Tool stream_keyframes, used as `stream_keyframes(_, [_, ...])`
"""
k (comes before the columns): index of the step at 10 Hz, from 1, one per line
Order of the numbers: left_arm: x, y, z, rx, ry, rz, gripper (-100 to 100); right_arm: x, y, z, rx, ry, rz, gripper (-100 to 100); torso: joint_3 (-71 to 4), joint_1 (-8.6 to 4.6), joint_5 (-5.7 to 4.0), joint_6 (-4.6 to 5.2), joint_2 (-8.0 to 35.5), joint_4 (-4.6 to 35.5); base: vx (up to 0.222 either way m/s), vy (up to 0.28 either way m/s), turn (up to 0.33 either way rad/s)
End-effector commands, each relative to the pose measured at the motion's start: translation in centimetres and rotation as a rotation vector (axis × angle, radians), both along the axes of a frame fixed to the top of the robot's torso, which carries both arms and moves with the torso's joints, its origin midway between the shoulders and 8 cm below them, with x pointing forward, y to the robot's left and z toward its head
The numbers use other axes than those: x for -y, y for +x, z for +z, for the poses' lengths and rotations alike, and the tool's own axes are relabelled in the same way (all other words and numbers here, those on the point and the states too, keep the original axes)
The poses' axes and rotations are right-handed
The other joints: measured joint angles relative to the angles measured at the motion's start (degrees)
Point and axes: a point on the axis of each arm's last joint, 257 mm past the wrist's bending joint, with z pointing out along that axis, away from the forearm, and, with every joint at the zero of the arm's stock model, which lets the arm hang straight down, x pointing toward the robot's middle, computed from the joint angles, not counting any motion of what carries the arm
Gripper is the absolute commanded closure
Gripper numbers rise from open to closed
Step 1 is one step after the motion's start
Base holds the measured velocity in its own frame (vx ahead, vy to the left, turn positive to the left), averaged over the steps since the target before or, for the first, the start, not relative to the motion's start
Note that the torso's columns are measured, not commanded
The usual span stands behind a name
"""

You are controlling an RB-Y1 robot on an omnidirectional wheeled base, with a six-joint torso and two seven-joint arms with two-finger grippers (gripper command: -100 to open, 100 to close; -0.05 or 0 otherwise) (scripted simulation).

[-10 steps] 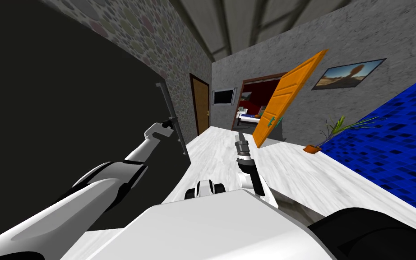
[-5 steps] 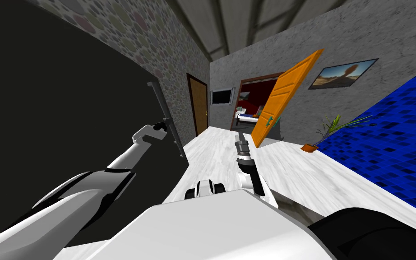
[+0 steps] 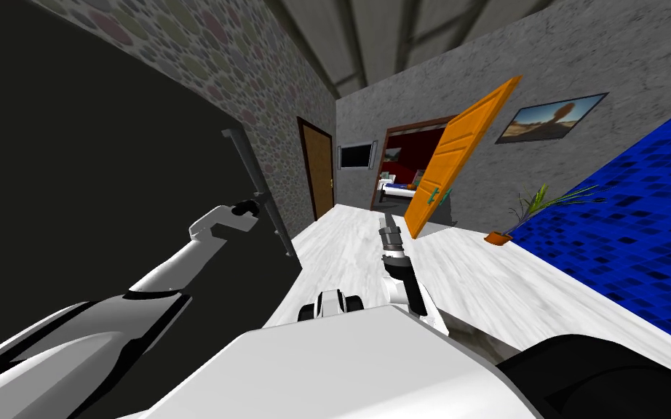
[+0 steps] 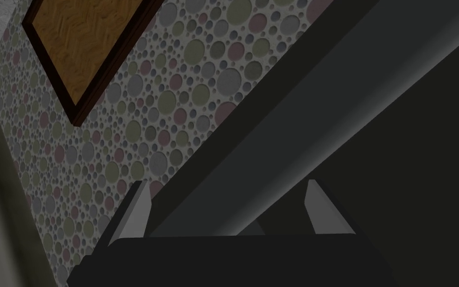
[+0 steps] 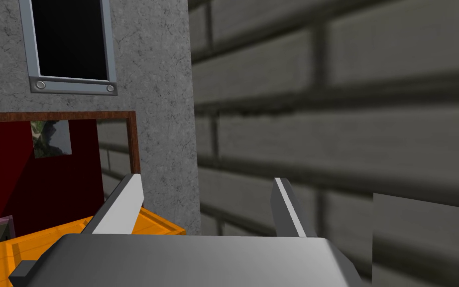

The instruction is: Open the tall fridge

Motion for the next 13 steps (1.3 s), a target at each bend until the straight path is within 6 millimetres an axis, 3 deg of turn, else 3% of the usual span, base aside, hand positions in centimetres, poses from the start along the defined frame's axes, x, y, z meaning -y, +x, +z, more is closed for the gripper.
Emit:
stream_keyframes(1, [-2.2,-1.5,1.0,0.009,-0.009,0.022,-100,0.0,0.0,0.0,0.000,0.000,0.000,0,0.0,0.12,-0.02,0.01,0.0,0.1,0.059,-0.038,-0.076])
stream_keyframes(9, [-4.4,-5.4,1.6,-0.010,0.027,0.019,-100,0.0,0.0,0.0,0.000,0.000,0.000,0,0.0,-0.19,-0.22,0.28,0.0,0.1,0.045,-0.037,-0.013])
stream_keyframes(13, [-3.4,-7.9,1.6,-0.040,0.091,-0.021,-100,0.0,0.0,0.0,0.000,0.000,0.000,0,0.1,-0.86,-0.34,0.59,0.1,0.0,0.076,-0.039,-0.016])
